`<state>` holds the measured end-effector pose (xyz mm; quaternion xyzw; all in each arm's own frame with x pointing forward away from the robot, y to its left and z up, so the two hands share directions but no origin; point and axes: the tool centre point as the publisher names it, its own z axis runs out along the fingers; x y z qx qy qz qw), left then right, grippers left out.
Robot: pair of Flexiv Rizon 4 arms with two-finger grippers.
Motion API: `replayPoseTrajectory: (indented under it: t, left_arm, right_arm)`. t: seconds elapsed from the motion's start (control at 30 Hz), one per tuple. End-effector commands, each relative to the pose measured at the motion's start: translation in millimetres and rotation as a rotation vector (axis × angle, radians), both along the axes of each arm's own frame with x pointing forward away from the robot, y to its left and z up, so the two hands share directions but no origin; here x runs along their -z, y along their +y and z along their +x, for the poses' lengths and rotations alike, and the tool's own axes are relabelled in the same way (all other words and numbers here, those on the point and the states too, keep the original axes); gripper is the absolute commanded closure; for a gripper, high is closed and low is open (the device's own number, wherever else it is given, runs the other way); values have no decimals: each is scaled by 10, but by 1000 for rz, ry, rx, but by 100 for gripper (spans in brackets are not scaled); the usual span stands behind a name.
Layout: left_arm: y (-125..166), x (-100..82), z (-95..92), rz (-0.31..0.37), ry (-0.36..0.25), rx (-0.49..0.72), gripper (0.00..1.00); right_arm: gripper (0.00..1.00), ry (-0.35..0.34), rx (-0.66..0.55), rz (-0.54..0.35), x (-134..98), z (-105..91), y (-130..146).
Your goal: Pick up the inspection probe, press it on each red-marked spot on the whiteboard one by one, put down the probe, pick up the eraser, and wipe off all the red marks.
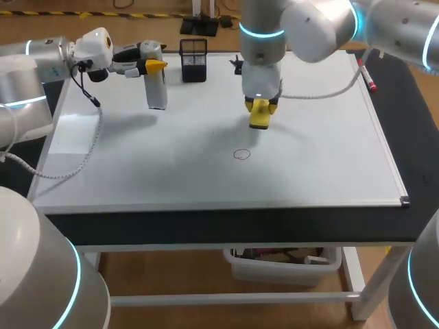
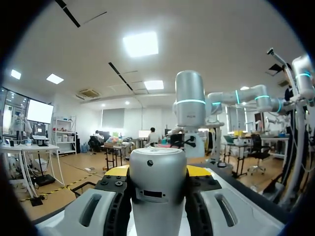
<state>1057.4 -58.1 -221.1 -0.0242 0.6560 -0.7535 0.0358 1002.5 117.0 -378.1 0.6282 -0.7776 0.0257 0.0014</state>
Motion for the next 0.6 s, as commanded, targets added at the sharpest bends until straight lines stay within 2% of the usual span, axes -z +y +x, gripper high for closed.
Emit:
replayPoseTrajectory:
  t: [0.03, 0.4, 0.6]
  left_arm:
    - [-1, -10, -7, 1, -1, -2, 100]
    - [-1, -10, -7, 1, -1, -2, 100]
    - [-1, -10, -7, 1, -1, -2, 100]
  right_arm:
    - [100, -27, -27, -1, 14, -147, 135]
    - [100, 2, -111, 21, 184, -468, 538]
    - [100, 23, -133, 55, 279, -601, 671]
